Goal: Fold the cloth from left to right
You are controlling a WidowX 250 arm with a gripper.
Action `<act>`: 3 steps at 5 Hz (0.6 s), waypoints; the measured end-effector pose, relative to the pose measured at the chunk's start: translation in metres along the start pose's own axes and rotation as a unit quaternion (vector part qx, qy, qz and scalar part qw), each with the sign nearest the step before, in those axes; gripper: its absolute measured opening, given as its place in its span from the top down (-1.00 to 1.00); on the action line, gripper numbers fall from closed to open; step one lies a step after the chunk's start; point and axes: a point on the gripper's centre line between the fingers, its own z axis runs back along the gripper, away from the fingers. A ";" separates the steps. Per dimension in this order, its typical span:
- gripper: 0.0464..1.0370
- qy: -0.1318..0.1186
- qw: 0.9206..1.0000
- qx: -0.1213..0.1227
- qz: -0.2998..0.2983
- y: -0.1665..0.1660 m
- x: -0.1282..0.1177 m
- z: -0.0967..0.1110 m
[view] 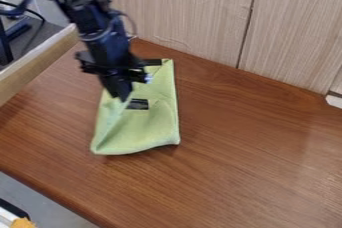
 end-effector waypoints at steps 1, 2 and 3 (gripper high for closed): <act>0.96 0.000 1.000 -0.010 -0.028 -0.024 0.008 -0.011; 0.96 0.019 0.999 -0.005 -0.041 -0.035 0.011 -0.033; 0.96 0.034 0.998 0.011 -0.045 -0.035 0.014 -0.055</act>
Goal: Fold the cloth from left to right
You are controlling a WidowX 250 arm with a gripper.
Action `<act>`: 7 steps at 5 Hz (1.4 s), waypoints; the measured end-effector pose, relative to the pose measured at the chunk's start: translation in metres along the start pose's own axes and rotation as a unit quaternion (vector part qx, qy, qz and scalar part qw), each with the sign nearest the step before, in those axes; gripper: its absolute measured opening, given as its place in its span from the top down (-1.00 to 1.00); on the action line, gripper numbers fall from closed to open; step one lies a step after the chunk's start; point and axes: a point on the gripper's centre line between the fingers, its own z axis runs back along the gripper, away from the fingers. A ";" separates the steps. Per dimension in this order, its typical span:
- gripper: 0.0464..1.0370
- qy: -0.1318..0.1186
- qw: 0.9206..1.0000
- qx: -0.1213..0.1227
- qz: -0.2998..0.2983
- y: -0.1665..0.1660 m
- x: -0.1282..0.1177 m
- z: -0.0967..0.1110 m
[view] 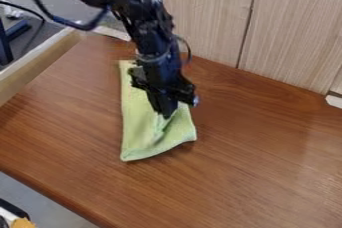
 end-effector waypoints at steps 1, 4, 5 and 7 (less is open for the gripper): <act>0.96 0.013 1.000 0.011 0.005 0.002 0.001 -0.016; 0.58 0.018 1.000 0.011 0.006 -0.006 0.006 -0.028; 0.04 0.030 1.000 0.004 -0.001 -0.008 0.002 -0.028; -0.94 0.017 1.000 -0.007 -0.005 -0.004 0.003 -0.008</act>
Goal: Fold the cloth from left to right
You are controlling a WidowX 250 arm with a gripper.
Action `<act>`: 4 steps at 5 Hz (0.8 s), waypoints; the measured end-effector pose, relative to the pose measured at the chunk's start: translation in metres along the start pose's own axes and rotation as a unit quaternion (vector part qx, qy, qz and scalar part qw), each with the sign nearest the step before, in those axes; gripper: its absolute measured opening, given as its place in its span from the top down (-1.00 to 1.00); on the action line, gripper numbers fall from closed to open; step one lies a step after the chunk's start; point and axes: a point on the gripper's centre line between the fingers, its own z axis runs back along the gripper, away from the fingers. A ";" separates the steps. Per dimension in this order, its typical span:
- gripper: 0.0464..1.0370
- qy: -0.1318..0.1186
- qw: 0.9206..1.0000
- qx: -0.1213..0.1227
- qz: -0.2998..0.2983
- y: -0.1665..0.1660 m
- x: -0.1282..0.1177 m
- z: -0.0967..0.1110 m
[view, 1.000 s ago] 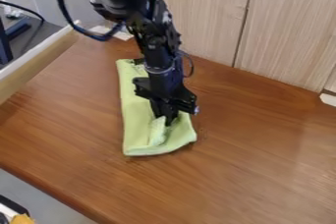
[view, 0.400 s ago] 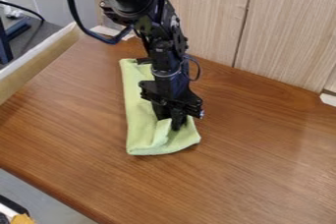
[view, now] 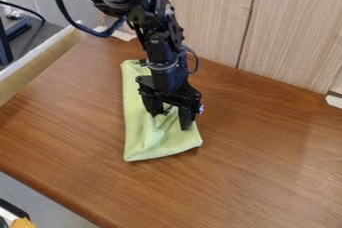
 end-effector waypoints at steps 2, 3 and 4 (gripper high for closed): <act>-0.93 -0.025 1.000 -0.010 0.000 0.005 0.000 0.025; -0.93 -0.045 0.999 -0.012 -0.007 0.006 -0.003 0.048; -0.93 -0.061 0.998 0.002 -0.009 0.016 -0.012 0.068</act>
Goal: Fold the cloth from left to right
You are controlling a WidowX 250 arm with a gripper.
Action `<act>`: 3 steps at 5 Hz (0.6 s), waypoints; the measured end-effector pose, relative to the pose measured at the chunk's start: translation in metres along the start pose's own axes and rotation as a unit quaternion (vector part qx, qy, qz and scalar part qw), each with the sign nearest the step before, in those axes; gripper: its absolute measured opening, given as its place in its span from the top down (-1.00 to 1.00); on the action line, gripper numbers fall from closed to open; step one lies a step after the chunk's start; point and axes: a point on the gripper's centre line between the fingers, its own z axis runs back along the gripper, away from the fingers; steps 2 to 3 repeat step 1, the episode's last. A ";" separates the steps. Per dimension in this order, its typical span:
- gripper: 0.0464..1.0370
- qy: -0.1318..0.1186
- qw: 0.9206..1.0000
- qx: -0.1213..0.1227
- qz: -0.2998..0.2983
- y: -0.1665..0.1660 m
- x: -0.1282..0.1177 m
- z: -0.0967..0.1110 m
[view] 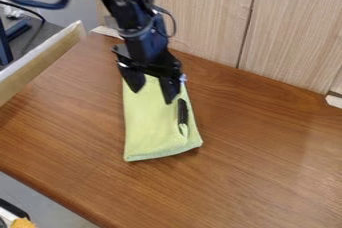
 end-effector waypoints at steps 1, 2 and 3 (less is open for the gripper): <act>-0.93 -0.001 1.000 0.001 0.001 0.001 0.000 0.001; -0.93 -0.001 1.000 0.001 0.001 0.001 0.000 0.001; -0.93 -0.001 1.000 0.001 0.001 0.001 0.000 0.001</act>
